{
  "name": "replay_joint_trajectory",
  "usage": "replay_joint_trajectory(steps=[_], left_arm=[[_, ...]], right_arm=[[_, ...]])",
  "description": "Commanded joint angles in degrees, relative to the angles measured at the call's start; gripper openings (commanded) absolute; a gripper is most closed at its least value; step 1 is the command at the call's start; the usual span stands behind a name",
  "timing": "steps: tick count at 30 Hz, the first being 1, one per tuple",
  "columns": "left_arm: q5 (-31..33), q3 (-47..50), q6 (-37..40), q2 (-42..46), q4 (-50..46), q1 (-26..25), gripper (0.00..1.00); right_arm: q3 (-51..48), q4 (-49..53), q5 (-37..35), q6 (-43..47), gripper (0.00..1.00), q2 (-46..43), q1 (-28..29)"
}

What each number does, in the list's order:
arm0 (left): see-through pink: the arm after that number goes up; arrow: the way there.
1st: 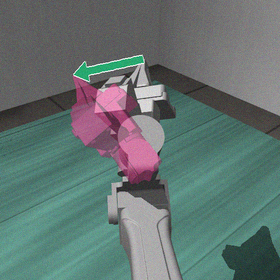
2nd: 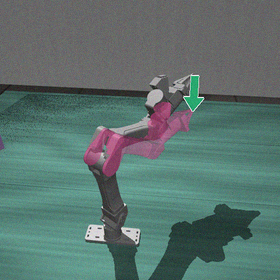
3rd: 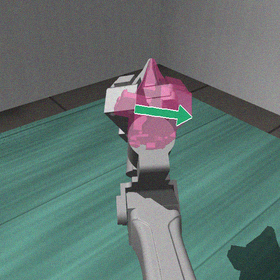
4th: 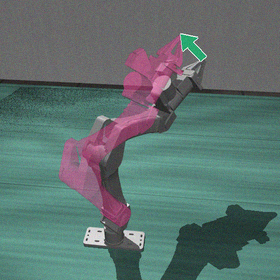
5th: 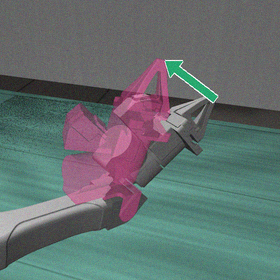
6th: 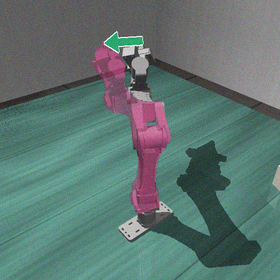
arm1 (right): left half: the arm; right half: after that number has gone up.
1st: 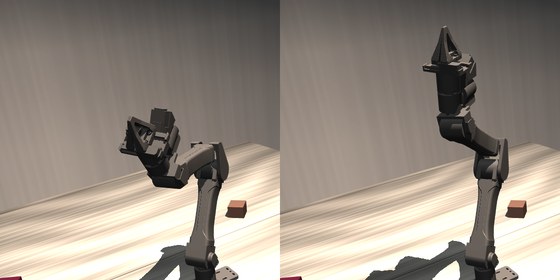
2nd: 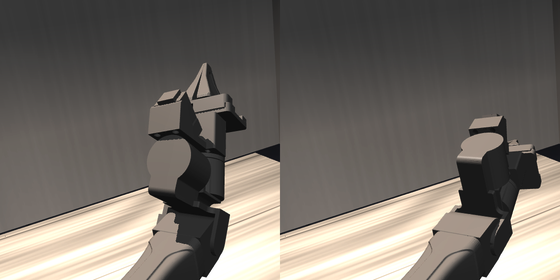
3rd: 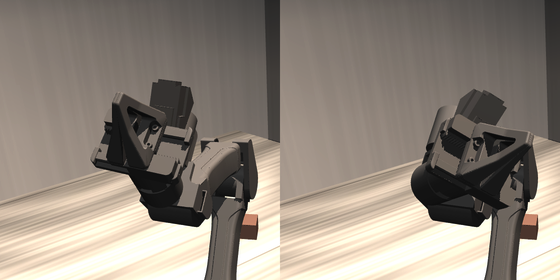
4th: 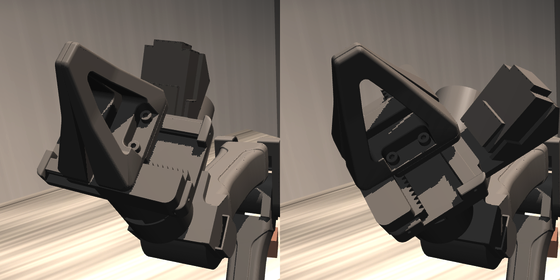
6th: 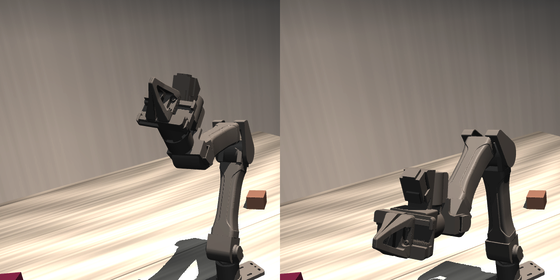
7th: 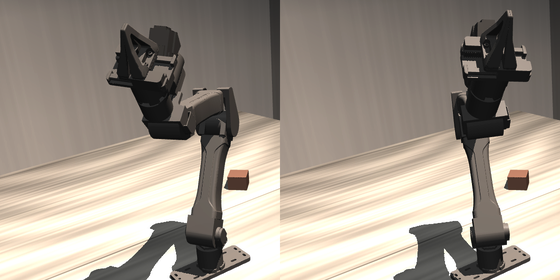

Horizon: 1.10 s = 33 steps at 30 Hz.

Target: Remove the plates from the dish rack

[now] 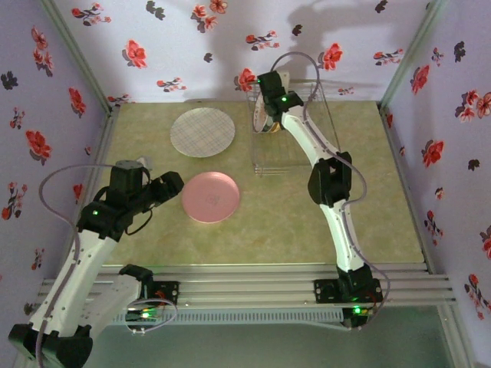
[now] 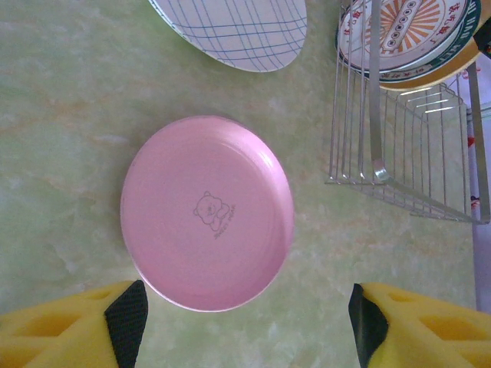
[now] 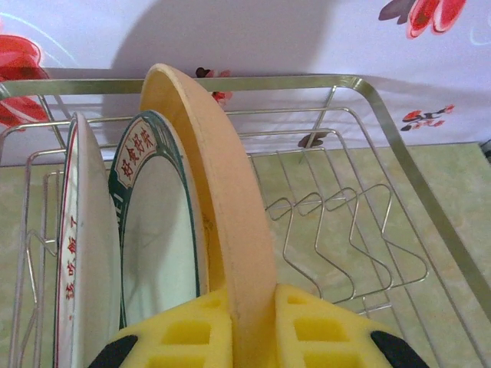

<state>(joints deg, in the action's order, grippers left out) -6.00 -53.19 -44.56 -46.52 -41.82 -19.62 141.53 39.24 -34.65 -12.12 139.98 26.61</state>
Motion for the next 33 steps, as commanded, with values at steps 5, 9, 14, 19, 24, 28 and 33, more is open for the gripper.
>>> replay_joint_trajectory(steps=[5,9,14,19,24,28,33], left_arm=[[0.46,0.18,1.54,-0.13,0.51,-0.03,0.74],[0.46,0.02,1.54,-0.45,0.77,-0.14,0.74],[0.33,-0.25,1.52,-0.76,0.86,-0.08,0.74],[0.29,-0.42,1.59,-0.92,0.95,-0.14,0.74],[0.24,-0.86,1.75,-1.2,0.95,-0.08,0.74],[0.29,-1.2,1.95,-1.29,0.95,-0.18,0.74],[0.23,-1.56,2.21,-1.5,0.95,-0.13,0.74]], right_arm=[[3.51,-3.51,-8.8,4.59,0.01,0.97,2.77],[4.82,-4.84,-14.21,8.37,0.0,1.17,3.94],[5.85,-6.18,-19.05,13.12,0.0,1.43,4.67],[6.2,-7.02,-21.45,15.89,0.0,1.41,4.77],[6.47,-8.1,-23.28,18.66,0.0,1.34,4.77],[6.69,-9.32,-25.22,21.88,0.0,1.06,4.74],[6.73,-9.54,-27.04,24.52,0.0,0.62,4.45]])
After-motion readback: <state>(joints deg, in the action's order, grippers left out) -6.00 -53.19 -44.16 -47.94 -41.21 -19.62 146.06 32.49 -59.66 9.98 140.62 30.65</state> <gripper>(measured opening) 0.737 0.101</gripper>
